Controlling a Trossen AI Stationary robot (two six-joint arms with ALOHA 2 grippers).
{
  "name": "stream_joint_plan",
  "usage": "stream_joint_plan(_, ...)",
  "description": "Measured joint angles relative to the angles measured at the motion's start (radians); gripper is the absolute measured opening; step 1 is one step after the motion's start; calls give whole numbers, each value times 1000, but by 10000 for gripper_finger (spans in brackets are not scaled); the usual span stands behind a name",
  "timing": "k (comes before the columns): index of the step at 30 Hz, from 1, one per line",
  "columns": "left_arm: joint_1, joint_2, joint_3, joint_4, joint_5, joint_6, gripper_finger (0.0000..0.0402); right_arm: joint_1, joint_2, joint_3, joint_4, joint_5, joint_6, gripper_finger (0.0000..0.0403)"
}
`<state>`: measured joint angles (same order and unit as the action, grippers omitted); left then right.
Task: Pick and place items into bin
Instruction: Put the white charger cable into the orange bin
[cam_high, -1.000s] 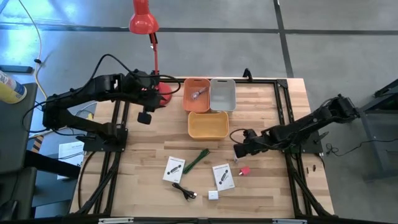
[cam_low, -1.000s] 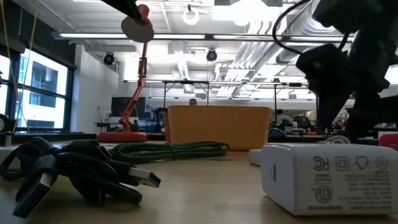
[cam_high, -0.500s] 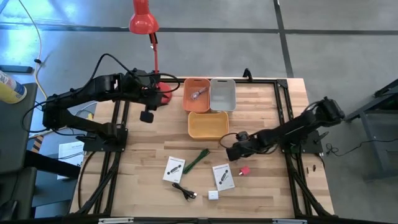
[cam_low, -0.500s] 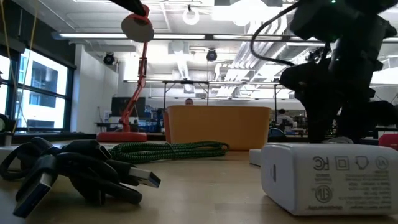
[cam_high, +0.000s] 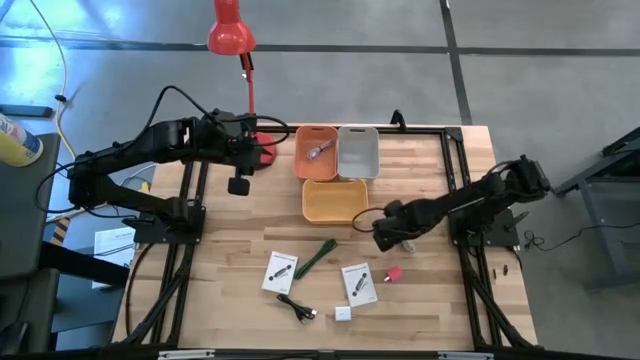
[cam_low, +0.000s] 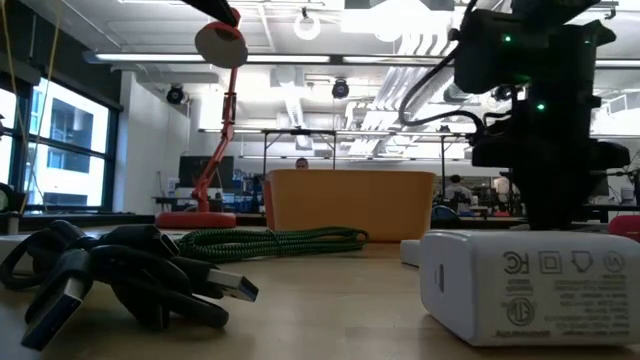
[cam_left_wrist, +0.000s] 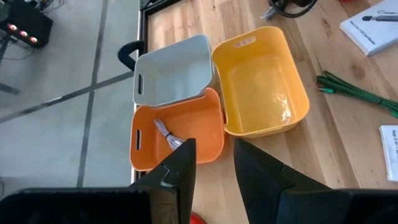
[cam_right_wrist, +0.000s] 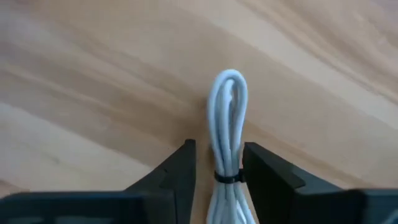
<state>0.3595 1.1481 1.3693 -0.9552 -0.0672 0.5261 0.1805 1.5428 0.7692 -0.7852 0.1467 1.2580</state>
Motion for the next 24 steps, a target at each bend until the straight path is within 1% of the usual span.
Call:
stream_joint_plan(4,0,0,0,0,-1,-17,95,-14,0,0,-13,-17,-48,120)
stream_joint_plan(9,0,0,0,9,-1,-42,95,-30,0,0,-64,-61,-71,119)
stream_joint_plan(13,0,0,0,16,-1,-56,95,-37,0,0,-65,-94,-98,119)
stream_joint_plan(17,0,0,0,16,-1,-62,95,-37,-1,0,-63,-97,-117,119)
stream_joint_plan(20,0,0,0,16,-1,-67,95,-37,-3,-27,-3,-123,-137,119)
stream_joint_plan(24,0,0,0,15,-1,-81,95,-38,-9,-96,98,-172,-108,118)
